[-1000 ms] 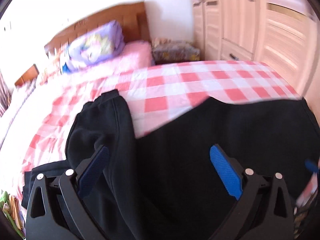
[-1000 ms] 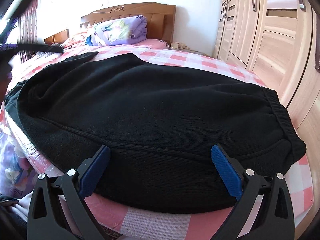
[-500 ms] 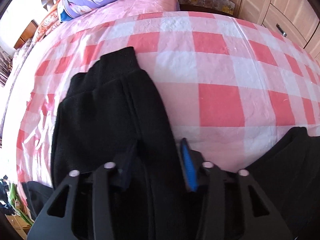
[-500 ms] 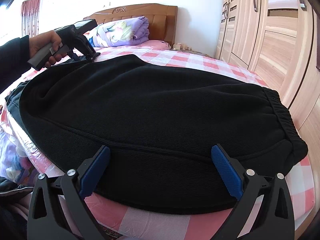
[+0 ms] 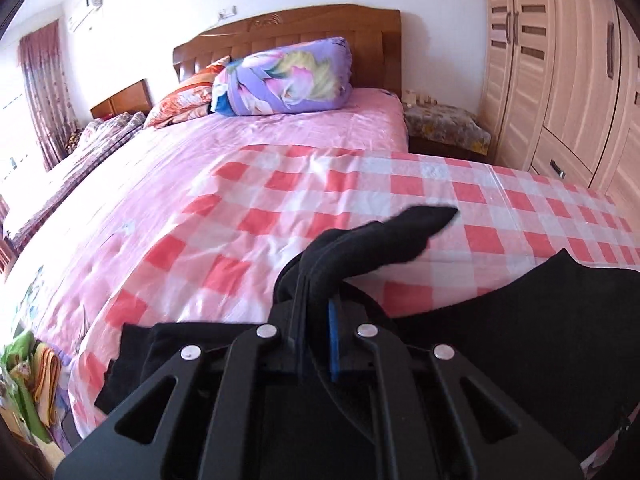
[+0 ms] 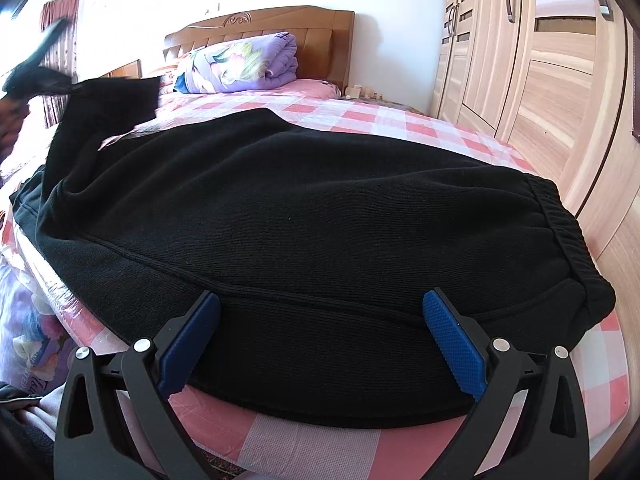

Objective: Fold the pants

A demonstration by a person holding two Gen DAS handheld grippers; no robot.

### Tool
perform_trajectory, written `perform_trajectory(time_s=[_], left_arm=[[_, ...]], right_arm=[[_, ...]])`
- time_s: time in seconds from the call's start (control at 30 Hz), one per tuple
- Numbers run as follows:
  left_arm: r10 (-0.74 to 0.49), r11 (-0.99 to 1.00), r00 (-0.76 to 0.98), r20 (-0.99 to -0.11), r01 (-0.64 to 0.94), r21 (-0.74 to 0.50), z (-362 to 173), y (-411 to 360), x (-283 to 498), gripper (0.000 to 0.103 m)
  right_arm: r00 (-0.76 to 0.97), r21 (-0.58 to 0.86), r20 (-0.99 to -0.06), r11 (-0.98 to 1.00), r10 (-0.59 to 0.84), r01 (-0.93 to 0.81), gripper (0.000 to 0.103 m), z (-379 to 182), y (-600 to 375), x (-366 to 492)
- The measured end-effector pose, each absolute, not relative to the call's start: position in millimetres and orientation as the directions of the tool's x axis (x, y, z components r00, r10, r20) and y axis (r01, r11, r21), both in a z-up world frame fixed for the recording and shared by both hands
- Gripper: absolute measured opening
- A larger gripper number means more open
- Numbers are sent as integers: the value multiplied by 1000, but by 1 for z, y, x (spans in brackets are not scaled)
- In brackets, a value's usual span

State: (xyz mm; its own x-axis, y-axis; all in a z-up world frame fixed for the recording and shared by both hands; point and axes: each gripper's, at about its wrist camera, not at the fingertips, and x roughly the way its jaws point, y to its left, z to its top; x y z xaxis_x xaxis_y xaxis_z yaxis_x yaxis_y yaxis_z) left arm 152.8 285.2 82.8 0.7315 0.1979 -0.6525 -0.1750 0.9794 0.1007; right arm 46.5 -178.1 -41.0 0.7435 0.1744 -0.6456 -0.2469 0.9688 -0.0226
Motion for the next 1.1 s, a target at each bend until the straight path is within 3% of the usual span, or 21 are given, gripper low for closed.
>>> perform_trajectory(time_s=[0.13, 0.23, 0.27, 0.3, 0.37, 0.5, 0.6, 0.67, 0.73, 0.83, 0.9, 1.0, 1.1], left_arm=[[217, 958, 732, -646, -286, -3, 49, 342, 78, 8], [146, 927, 686, -713, -347, -144, -8, 387, 40, 15], [135, 916, 657, -742, -367, -159, -28, 398, 32, 27], [141, 907, 638, -757, -390, -161, -44, 407, 24, 48], [154, 897, 663, -733, -405, -177, -47, 415, 9, 67], [244, 924, 719, -650, -377, -70, -18, 393, 2, 72], [283, 958, 728, -624, -247, 146, -2, 340, 29, 84], [329, 935, 683, -652, -137, 328, -15, 305, 57, 85], [335, 905, 652, -680, -21, 425, -36, 282, 86, 84], [320, 906, 633, -705, 12, 422, -49, 283, 112, 73], [249, 949, 619, -745, 0, 317, -41, 299, 122, 34], [26, 999, 671, -741, -35, 3, -18, 342, 110, 26], [-91, 956, 759, -645, -115, -271, 2, 402, 83, 25]], right_arm=[[743, -23, -646, 969, 173, -247, 99, -41, -178, 46], [741, -24, -649, 969, 172, -247, 99, -41, -179, 46], [740, -25, -651, 969, 171, -247, 99, -41, -179, 46], [739, -26, -652, 969, 171, -247, 99, -41, -179, 47], [738, -26, -653, 969, 169, -245, 99, -41, -179, 47], [743, -30, -650, 971, 161, -237, 99, -41, -176, 47], [744, -31, -649, 972, 158, -233, 99, -42, -176, 47], [743, -31, -650, 972, 158, -234, 99, -41, -175, 46], [741, -31, -652, 971, 160, -237, 99, -41, -176, 47], [738, -26, -654, 970, 166, -242, 99, -40, -178, 46], [738, -24, -653, 970, 168, -242, 99, -40, -179, 46], [742, -24, -650, 971, 167, -239, 99, -40, -179, 45], [742, -24, -649, 971, 166, -239, 99, -41, -179, 45]])
